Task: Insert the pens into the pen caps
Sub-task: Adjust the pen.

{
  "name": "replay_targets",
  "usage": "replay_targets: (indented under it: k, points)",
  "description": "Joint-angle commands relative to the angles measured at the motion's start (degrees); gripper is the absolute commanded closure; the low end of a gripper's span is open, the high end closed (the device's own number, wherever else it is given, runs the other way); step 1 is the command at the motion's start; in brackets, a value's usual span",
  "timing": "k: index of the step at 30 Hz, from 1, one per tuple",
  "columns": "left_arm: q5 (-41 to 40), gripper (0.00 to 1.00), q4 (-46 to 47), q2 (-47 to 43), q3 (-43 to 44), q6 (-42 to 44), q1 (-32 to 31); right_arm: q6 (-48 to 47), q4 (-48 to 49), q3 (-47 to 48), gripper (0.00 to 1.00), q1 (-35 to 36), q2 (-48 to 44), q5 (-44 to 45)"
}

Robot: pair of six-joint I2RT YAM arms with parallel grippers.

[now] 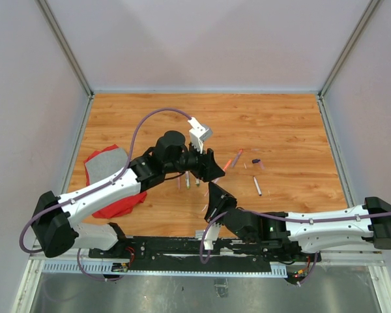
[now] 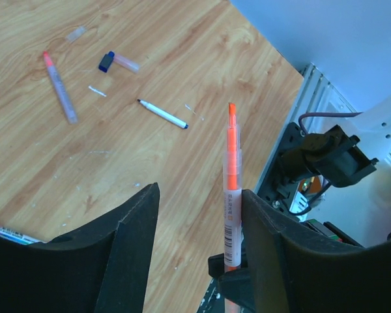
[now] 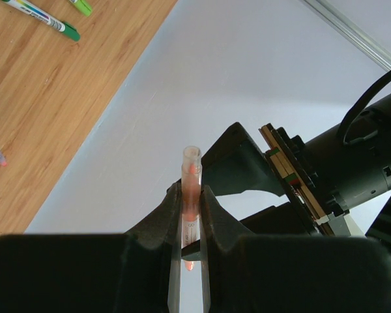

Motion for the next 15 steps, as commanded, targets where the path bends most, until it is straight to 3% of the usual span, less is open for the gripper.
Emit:
replay_targets:
  k: [1, 8, 15]
  points:
    - [2.7, 0.46, 3.83, 1.02, 0.37, 0.13, 0.12, -0.54, 1.61, 1.29, 0.99, 1.4, -0.94, 0.78]
    - [3.79, 0.63, 4.41, 2.93, 0.63, 0.59, 0.08, -0.41, 1.9, 1.45, 0.99, 1.44, -0.77, 0.65]
    - [4.69, 0.66, 4.65, 3.69, 0.19, 0.71, 0.09, -0.33, 1.52, 1.58, 0.98, 1.42, -0.89, 0.5]
